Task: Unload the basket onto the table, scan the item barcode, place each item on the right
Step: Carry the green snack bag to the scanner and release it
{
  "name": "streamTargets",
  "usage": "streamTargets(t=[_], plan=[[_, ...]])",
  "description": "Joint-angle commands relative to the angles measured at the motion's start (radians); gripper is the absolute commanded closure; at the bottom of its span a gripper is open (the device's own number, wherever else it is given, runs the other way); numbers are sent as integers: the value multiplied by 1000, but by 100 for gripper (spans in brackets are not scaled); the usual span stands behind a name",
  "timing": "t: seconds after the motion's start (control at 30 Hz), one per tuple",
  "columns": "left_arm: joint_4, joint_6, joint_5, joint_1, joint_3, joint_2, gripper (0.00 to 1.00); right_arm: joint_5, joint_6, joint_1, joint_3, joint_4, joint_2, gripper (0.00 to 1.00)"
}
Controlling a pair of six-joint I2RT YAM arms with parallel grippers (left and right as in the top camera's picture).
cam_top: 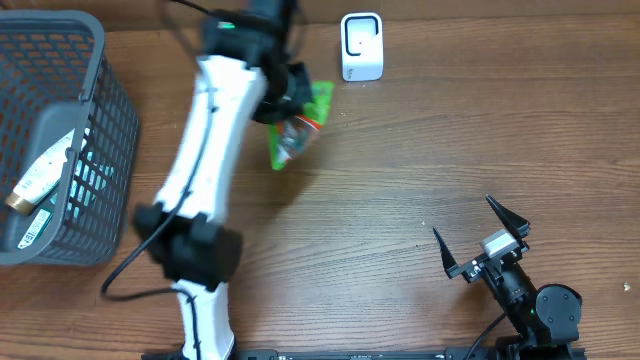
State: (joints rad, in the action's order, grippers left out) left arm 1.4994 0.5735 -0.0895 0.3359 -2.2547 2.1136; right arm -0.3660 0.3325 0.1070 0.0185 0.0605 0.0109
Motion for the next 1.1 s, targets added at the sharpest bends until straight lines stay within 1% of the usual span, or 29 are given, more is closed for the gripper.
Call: streamTargets(t=[0.0,0.17,0.3,0.5,0.53,0.57,0.6,0.63,0.67,0.7,0.77,0.83,0.93,1.07], plan=[[-12,99,19,78,14,86,96,6,-12,7,-11,-5,-8,0],[-17,171,-16,162,14,208,96,6,-12,7,-11,-5,-8,0],[-24,216,-15,195,14,255,96,6,-12,7,-11,-5,-8,0],[-39,208,-39,203,14,267,95,6,-12,7,-10,-6,-8,0],[-40,189,-41,203,14,267,87,6,-12,7,-11,-5,-8,0],[-41,169,-45,203,14,267,75,6,-12,7,-11,-5,-8,0],[-42,141,-52,203,14,267,49,6,-12,7,-11,-5,-8,0],[-47,109,-66,202,14,267,29,6,-12,7,-11,-5,-8,0],[-51,79,-83,201,14,267,17,6,-12,7,-11,-5,-8,0],[-58,37,-111,198,14,267,10,6,-12,7,-11,-5,-8,0],[-64,-31,-174,189,13,266,5,6,-12,7,-11,-5,-8,0],[-61,-66,-216,172,2,261,5,6,-12,7,-11,-5,-8,0],[-31,-100,-214,137,-73,240,8,6,-12,7,-10,-5,-8,0],[31,-108,-161,84,-251,192,8,6,-12,7,-11,-5,-8,0]])
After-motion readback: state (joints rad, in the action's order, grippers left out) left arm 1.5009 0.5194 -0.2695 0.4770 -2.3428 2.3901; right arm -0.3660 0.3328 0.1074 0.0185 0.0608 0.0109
